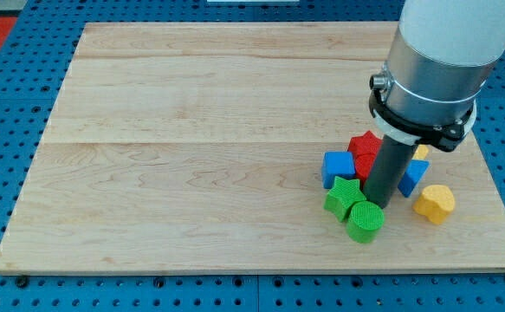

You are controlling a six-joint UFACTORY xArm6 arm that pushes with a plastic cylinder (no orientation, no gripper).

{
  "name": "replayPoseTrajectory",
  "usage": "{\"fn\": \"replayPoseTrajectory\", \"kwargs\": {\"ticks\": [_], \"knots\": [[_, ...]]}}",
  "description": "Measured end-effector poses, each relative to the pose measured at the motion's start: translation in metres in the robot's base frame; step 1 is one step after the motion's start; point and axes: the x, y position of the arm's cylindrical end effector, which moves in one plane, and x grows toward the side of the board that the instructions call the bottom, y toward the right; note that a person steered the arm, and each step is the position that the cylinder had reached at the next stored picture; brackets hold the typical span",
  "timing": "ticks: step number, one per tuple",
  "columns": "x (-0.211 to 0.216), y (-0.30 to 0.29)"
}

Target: Place the green circle left to the green star

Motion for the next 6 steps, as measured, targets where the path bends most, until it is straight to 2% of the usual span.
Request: {"fn": "replayPoseTrajectory", "kwargs": {"ticks": [1,2,3,5,6], "knots": [[0.047,0.019],[0.077,0.032],[0.075,0.009],[-0.04,-0.105],[-0.054,-0.125]]}}
